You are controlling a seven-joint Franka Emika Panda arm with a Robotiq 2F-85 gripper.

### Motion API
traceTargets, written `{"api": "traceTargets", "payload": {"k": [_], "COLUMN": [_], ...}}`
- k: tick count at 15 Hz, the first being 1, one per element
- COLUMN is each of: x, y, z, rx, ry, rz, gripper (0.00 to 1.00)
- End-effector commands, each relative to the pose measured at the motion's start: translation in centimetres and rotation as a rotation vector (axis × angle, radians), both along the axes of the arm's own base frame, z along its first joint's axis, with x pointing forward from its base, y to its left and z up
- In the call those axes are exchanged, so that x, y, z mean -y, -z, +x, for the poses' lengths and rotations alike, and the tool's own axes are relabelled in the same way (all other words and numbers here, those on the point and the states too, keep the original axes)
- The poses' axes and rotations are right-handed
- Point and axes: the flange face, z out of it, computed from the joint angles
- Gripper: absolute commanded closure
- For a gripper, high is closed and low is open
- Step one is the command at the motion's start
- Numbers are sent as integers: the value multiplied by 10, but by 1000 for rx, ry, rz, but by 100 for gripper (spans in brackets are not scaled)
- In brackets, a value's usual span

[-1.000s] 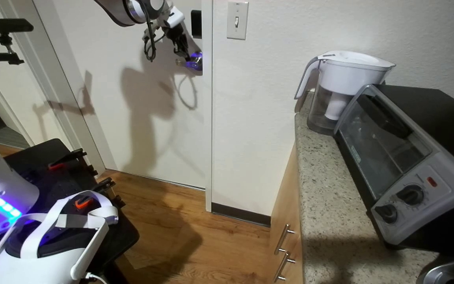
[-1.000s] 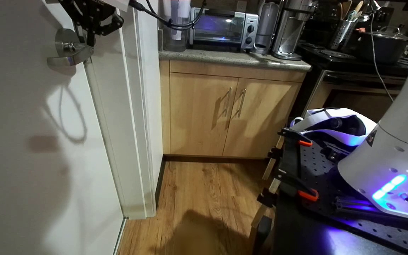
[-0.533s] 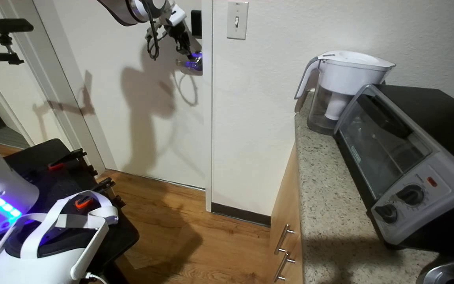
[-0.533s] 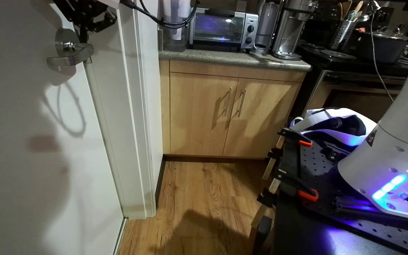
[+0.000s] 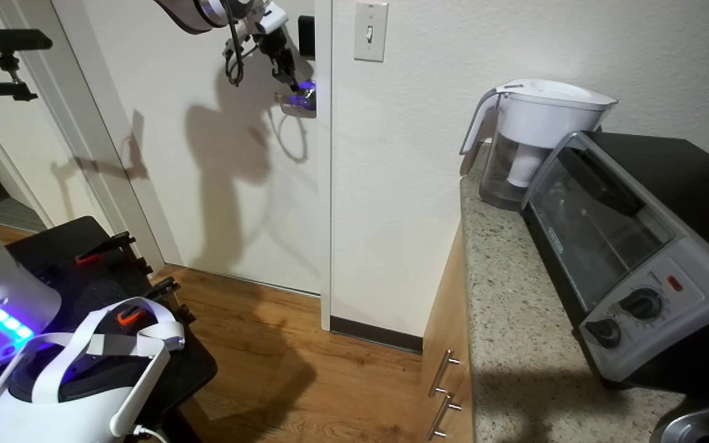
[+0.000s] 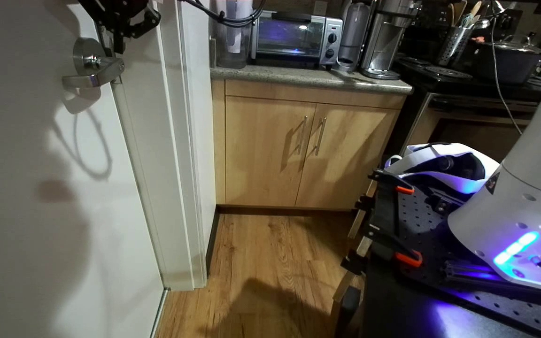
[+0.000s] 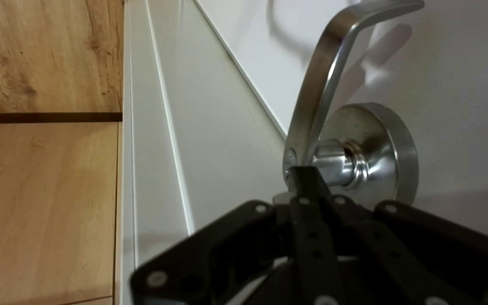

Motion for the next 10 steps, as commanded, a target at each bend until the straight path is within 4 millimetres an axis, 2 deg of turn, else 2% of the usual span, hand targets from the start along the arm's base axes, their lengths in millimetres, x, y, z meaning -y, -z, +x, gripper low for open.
{"api": "traceTargets", "payload": {"k": [1,4,5,10], "x": [5,8,6,6], "y": [-2,-1,7,7], "z": [-10,-14,-4,-4], "rx": [-45,-66,-50,-53], "ry": [20,20,11,12], "rz": [-33,-37,-27,-28], "gripper": [100,100,99,100]}}
